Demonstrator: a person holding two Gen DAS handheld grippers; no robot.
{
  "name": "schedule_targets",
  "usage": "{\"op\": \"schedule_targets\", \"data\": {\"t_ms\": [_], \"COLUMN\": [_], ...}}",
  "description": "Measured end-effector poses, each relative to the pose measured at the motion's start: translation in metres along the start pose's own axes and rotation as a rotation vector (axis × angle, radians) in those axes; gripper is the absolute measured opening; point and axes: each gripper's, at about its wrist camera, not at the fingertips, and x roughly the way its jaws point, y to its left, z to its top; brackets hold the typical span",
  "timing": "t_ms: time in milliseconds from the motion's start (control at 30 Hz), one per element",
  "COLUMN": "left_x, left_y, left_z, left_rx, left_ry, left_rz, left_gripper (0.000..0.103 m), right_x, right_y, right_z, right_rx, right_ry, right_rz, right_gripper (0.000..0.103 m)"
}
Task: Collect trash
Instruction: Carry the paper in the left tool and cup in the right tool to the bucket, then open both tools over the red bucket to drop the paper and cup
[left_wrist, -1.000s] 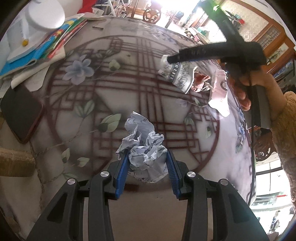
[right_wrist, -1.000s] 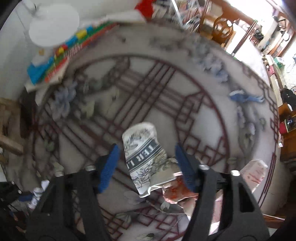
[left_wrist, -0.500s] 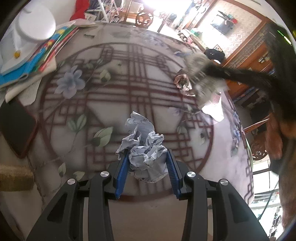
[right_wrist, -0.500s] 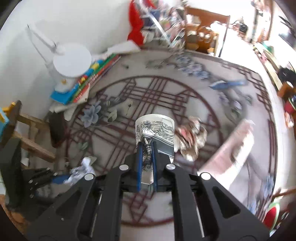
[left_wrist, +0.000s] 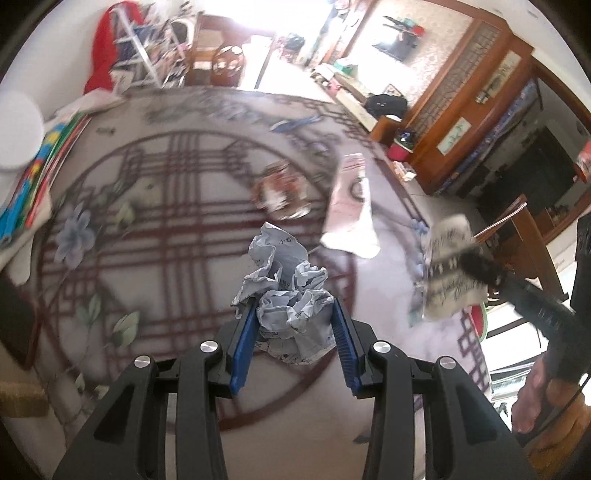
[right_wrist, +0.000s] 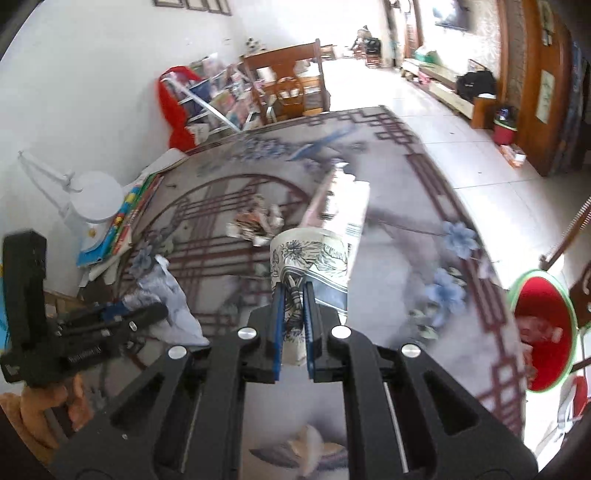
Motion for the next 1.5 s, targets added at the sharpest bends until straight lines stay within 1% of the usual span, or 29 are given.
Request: {"op": "schedule_targets", "data": {"t_ms": [100,300,567,733,900,1033,1100,1133,1233,1300,1400,1500], "left_x": [-0.001,-0.001,0.006,0.018,0.042,0.071,0.09,0.096,0.121,0.135,0.153,0.17], "left_y": [-0.024,-0.059,-0.089,-0.114,-0.159,-0.208,-0.238,-0.249,-0.291,-0.318,-0.356,-0.385], "left_z": [0.009,0.02,0.025,0.031,0.037,0.036,0.033,0.032,0.026,0.022,0.014,0.009], "left_rx": [0.037,0.075,0.089,0.108,0.153,0.209,0.249,0.264,0.326,0.367,0.436,0.472], "left_ry": [-0.024,-0.049,-0.056,-0.049,-0.019,0.033,0.071,0.085,0.139,0.171,0.2,0.241], "left_rz": [-0.012,-0.03,-0.029,-0.049,-0.116,-0.198,-0.248,-0.261,-0.326,-0.373,-0.411,-0.447], "left_gripper": [0.037,0.037,0.037,0.037,0.037,0.037,0.037,0.037,0.037,0.037,0.038,0.043], "right_x": [-0.01,-0.026,-0.03,-0.035,-0.044,-0.057,-0.063,-0.067,-0.077,-0.081,-0.088,-0.093], "right_y": [-0.019,-0.047,-0.075,-0.097,-0.14,-0.192,-0.224,-0.239,-0.289,-0.308,-0.336,-0.356], "right_z": [-0.001,0.0,0.005,0.007,0.003,-0.008,-0.016,-0.02,-0.037,-0.044,-0.055,-0.06], "right_rx": [0.028,0.045,0.055,0.065,0.107,0.188,0.247,0.28,0.404,0.447,0.506,0.543], "right_ry": [-0.017,-0.05,-0.054,-0.056,-0.058,-0.059,-0.059,-0.058,-0.058,-0.056,-0.056,-0.068], "right_rz": [-0.011,-0.028,-0.022,-0.033,-0.081,-0.152,-0.192,-0.208,-0.243,-0.271,-0.297,-0.323], "right_gripper": [0.01,0.01,0.01,0.01,0.01,0.01,0.01,0.01,0.01,0.01,0.01,0.011]}}
